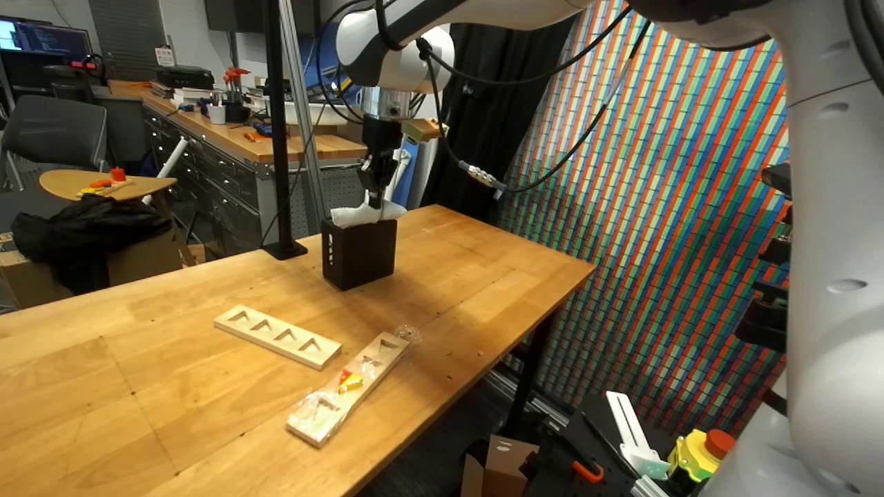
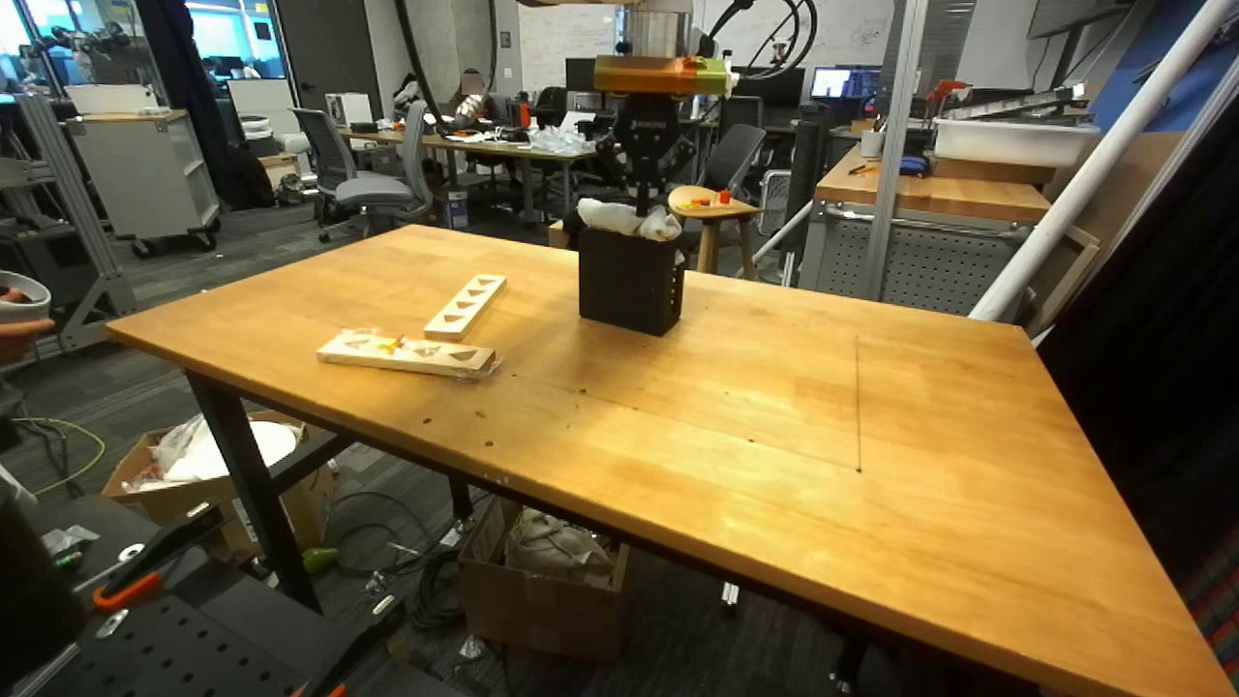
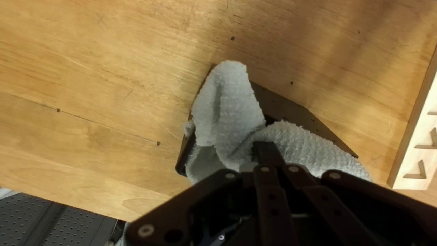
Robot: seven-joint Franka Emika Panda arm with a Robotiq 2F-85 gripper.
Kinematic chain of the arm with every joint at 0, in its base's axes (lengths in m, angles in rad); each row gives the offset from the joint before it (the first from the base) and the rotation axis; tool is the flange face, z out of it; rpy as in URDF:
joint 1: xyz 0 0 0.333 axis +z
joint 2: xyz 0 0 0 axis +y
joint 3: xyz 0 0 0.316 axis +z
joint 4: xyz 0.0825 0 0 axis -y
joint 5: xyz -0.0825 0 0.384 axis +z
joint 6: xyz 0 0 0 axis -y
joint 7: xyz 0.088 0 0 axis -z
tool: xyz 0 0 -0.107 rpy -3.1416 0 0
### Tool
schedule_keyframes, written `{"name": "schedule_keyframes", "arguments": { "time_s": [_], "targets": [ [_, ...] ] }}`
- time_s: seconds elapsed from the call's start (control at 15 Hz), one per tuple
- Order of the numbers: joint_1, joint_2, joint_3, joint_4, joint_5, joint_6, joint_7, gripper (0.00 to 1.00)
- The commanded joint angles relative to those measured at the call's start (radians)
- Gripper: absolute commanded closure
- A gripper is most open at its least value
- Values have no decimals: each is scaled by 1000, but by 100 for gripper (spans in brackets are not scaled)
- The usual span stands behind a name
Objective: Put the towel inside the black basket
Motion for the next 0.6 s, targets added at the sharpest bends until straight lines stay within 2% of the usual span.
{"name": "schedule_keyframes", "arguments": {
  "time_s": [0.0, 0.53],
  "targets": [
    [-13, 35, 6, 57, 23, -15, -24, 100],
    [-14, 82, 18, 107, 33, -26, -21, 100]
  ]
}}
